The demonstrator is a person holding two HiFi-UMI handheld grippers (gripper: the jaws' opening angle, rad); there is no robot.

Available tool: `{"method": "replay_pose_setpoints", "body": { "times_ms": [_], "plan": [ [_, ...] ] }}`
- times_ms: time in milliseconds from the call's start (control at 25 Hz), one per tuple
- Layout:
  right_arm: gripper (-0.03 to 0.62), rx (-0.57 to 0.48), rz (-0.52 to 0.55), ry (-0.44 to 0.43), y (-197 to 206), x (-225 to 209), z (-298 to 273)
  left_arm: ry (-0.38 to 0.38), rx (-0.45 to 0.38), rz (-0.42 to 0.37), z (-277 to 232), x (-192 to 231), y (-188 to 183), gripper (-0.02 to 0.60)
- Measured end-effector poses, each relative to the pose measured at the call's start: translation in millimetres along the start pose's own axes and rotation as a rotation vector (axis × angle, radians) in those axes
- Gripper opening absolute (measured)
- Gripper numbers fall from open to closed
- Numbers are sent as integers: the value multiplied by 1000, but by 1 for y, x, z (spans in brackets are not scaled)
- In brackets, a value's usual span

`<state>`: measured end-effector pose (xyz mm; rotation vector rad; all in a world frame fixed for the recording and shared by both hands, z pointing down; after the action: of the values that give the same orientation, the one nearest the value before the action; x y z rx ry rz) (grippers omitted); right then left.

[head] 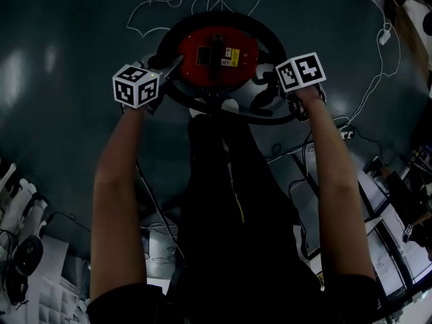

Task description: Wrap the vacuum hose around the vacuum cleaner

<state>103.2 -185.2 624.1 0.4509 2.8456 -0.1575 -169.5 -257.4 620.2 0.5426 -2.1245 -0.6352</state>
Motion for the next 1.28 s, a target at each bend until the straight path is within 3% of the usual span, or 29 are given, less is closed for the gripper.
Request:
{"method": "replay_pose_setpoints", "body": {
  "times_ms": [440,640,800,1080,1280],
  "plan": [
    [155,71,43,-197,-25,12,-37,-189,-107,120,6,18,23,112],
    [155,104,50,-242,-37,13,-42,-330,-174,189,5,29,25,120],
    [156,119,43,-272,-53,9,-45,-395,-216,235,0,31,24,121],
    [155,165,-26,-397,-78,30,-49,-589,-327,369,9,47,28,167],
    [156,167,-179,-465,-95,39,-56,-596,-348,393,11,48,32,197]
  ]
}}
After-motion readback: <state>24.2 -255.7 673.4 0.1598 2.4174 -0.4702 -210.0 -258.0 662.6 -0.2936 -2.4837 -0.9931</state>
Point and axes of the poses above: the fingertips, and each gripper's own axes: z backward along the fingers, x to its left, y out of its underside, the point moved 2 cm from there along z, backward along the fingers, and after that the axes turned 4 degrees about y, right-handed, at the moved point
